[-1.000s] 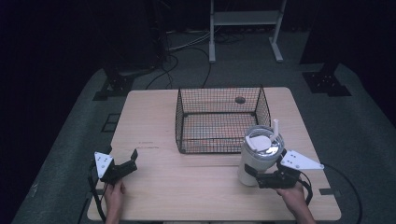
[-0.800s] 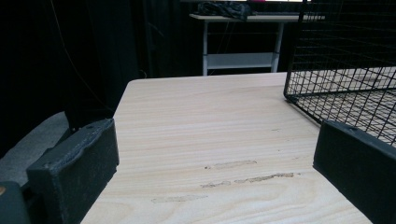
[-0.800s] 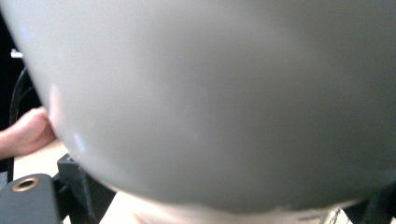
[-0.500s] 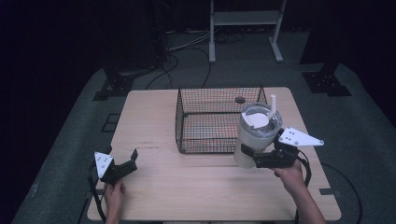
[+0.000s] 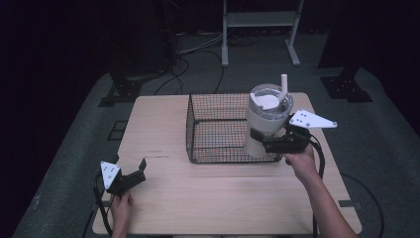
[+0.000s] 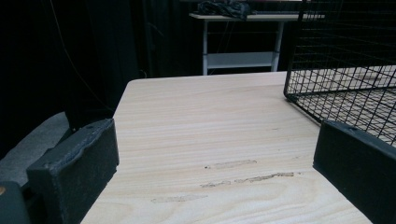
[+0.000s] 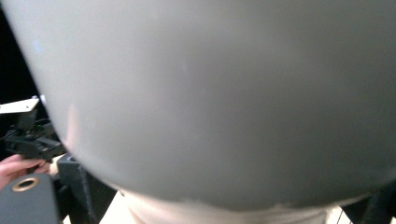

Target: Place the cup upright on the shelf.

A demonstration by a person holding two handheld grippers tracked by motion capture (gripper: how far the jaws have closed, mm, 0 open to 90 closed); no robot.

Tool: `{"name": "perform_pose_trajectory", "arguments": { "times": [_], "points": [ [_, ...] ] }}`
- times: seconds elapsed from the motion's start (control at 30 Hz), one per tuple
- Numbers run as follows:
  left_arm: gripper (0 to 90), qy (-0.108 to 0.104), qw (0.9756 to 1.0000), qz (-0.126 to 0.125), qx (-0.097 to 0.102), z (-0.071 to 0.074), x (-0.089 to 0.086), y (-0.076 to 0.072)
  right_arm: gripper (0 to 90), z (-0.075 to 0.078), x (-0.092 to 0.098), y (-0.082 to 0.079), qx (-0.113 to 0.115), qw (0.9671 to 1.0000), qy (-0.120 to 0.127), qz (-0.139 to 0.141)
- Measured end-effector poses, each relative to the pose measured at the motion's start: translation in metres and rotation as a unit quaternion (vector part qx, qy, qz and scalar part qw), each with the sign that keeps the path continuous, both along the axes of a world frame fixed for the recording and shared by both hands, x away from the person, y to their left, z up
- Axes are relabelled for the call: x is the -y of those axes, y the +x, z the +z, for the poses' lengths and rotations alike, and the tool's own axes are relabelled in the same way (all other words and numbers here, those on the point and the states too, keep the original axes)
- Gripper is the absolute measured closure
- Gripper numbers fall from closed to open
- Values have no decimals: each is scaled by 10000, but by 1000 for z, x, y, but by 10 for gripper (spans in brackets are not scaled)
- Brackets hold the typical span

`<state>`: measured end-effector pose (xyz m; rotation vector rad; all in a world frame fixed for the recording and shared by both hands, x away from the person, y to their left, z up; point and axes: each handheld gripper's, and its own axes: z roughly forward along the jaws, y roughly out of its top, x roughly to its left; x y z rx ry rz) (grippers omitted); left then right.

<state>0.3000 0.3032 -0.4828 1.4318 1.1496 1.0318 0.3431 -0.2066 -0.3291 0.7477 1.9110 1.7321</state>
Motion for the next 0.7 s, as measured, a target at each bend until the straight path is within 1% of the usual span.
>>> {"name": "perform_pose_trajectory", "arguments": {
  "times": [0.03,0.17,0.33,0.47,0.6,0.7],
  "points": [
    [0,-26,10000,2,4,0,0,0,82,2,-1,4,0,10000,0,-22],
    [0,-14,10000,-4,-1,0,0,0,82,8,-6,20,-13,10000,4,-63],
    [0,-17,10000,-11,16,0,0,0,82,13,-13,37,1,10000,30,-53],
    [0,-11,10000,-20,8,0,0,0,82,13,-20,49,-20,10000,8,-68],
    [0,-16,10000,-22,17,0,0,0,82,10,-25,61,-77,9999,50,-59],
    [0,-6,10000,-25,6,0,0,0,83,9,-29,69,-84,9999,-29,-95]
  ]
}}
